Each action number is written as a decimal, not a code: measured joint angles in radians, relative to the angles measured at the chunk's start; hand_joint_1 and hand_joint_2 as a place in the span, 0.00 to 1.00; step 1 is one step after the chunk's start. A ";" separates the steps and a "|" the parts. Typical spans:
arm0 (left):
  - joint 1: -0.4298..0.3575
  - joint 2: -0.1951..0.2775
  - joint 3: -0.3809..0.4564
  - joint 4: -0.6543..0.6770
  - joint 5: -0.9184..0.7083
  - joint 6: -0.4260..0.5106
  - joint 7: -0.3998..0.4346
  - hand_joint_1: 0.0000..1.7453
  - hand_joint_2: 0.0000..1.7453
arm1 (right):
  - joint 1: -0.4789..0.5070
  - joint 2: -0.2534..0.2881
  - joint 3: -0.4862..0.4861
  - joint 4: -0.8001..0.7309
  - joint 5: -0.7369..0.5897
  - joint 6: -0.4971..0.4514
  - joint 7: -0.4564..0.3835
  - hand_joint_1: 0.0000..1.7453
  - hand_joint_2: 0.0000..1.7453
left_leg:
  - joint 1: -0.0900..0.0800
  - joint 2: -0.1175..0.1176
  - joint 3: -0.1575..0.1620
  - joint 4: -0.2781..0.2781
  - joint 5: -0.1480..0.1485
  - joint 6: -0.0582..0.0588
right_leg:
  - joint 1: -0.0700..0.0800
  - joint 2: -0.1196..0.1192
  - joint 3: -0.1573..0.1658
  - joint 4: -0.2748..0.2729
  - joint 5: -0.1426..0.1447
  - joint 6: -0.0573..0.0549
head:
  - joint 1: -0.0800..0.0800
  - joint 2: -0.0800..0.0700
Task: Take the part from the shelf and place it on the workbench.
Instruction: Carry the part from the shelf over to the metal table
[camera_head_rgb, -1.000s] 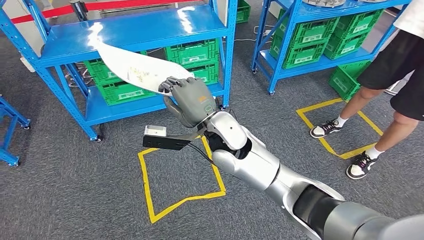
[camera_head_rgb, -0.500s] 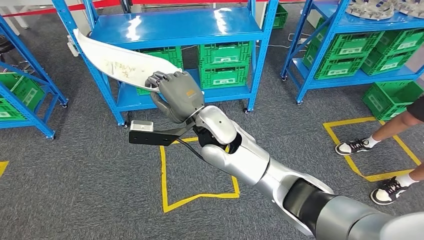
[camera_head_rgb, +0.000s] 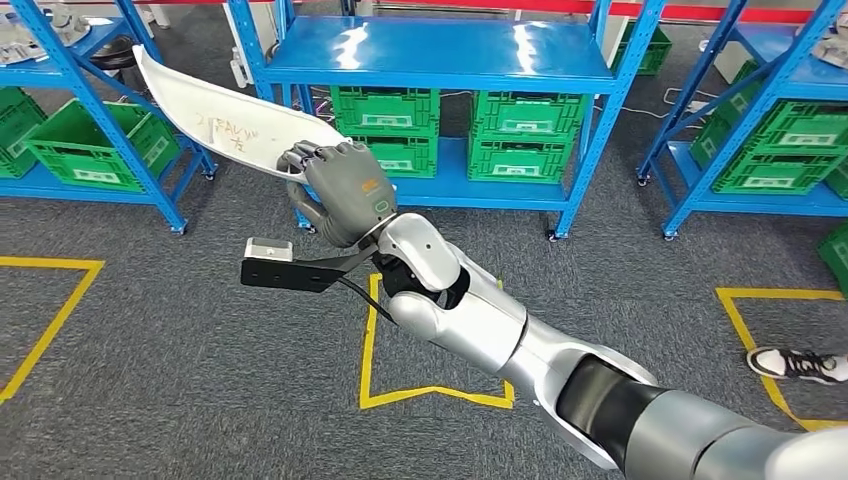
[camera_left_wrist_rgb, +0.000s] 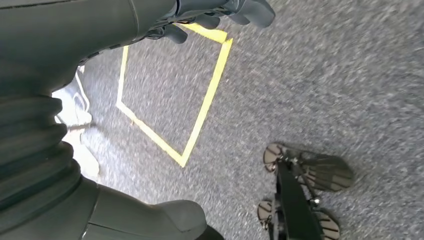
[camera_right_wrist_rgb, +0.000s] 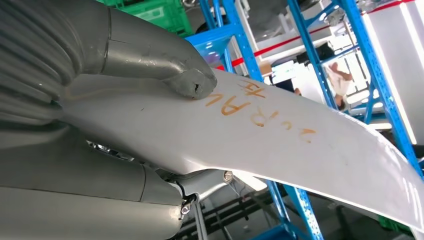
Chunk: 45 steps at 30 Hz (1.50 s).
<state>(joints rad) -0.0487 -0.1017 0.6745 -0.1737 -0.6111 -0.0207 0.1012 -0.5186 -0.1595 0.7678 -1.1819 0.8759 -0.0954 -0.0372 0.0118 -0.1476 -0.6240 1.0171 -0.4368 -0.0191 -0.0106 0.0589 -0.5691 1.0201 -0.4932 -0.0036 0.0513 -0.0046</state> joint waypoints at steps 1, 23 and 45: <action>0.003 0.002 0.001 0.000 0.000 0.000 0.000 0.00 1.00 | 0.000 0.008 0.000 0.000 0.001 -0.001 0.001 1.00 1.00 | -0.001 0.008 -0.004 0.002 -0.001 -0.006 | -0.002 -0.012 0.002 -0.006 0.004 -0.006 | 0.000 0.000; -0.013 -0.006 0.004 -0.001 -0.070 -0.019 0.006 0.00 1.00 | 0.039 -0.025 -0.031 -0.007 0.031 0.056 -0.008 1.00 1.00 | -0.002 0.099 0.013 0.000 -0.008 0.029 | -0.004 -0.060 -0.118 0.281 -0.135 0.028 | 0.000 0.000; -0.011 -0.005 0.026 -0.001 0.016 0.027 0.009 0.00 1.00 | -0.022 0.021 -0.025 0.058 0.026 0.009 -0.057 1.00 1.00 | -0.008 0.202 0.017 0.005 -0.016 -0.004 | 0.013 -0.189 0.018 -0.003 -0.013 -0.001 | -0.001 0.000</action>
<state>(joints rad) -0.0600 -0.1065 0.7004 -0.1749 -0.5949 0.0064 0.1100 -0.5402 -0.1389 0.7432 -1.1239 0.9020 -0.0864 -0.0937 0.0033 0.0540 -0.6071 1.0218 -0.4524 -0.0227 0.0020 -0.1300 -0.5515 1.0167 -0.5066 -0.0046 0.0499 -0.0046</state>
